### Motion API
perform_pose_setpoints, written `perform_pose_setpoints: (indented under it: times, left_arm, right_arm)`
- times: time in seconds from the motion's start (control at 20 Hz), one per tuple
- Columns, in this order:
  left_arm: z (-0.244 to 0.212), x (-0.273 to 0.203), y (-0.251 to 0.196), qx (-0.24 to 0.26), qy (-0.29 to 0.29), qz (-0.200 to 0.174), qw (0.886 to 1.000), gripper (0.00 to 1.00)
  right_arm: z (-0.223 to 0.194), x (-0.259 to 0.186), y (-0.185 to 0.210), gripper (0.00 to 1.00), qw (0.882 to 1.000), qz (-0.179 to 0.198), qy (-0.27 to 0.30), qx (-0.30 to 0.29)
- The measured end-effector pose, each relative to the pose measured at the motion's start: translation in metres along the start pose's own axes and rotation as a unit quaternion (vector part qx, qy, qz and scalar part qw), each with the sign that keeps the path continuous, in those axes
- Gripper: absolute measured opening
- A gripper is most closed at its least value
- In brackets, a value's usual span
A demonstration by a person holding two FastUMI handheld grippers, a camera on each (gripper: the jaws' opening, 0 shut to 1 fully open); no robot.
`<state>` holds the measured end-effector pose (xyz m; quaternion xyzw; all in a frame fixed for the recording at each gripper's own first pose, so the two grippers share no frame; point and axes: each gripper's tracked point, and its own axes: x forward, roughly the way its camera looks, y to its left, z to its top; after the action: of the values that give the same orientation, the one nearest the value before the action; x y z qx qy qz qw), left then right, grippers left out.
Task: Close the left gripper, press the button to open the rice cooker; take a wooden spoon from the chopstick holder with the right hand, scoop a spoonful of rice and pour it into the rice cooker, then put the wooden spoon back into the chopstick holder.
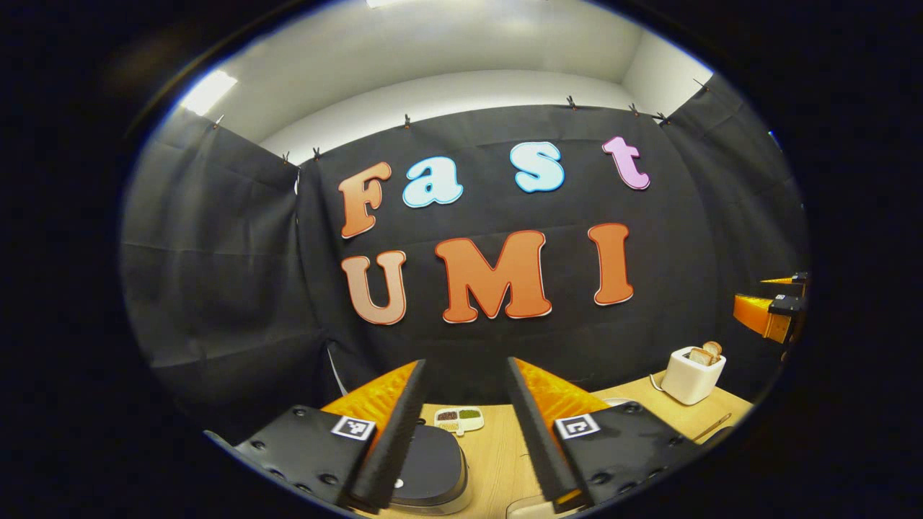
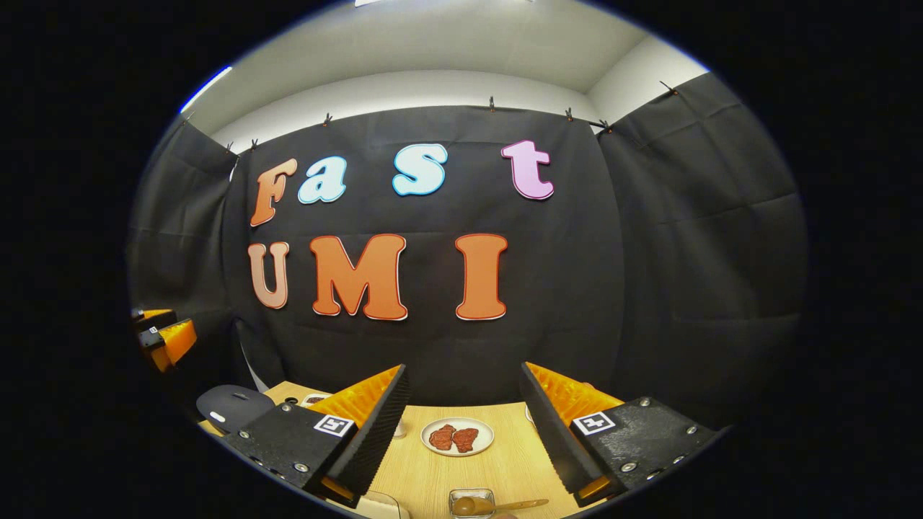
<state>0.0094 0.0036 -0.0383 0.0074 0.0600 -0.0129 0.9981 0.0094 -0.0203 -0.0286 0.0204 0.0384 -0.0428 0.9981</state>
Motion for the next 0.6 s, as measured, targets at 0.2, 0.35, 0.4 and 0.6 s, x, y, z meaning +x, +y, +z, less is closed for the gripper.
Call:
perform_pose_setpoints:
  times: [0.2, 0.35, 0.4, 0.6]
  left_arm:
    - [-0.021, 0.002, -0.010, -0.001, 0.039, -0.025, 0.999, 0.22]
    - [-0.045, 0.007, 0.002, 0.002, 0.088, -0.021, 0.996, 0.25]
    - [-0.052, 0.013, 0.014, -0.007, 0.111, -0.004, 0.994, 0.19]
    - [-0.105, 0.020, 0.037, -0.068, 0.231, 0.007, 0.971, 0.13]
  right_arm:
    - [-0.008, -0.002, -0.007, 0.95, 1.000, -0.006, 0.008, 0.004]
    - [-0.015, 0.000, -0.010, 0.95, 1.000, -0.010, 0.017, 0.005]
    - [-0.016, 0.000, -0.011, 0.97, 1.000, -0.011, 0.018, 0.006]
    - [-0.021, 0.000, -0.016, 0.95, 1.000, -0.016, 0.025, 0.005]
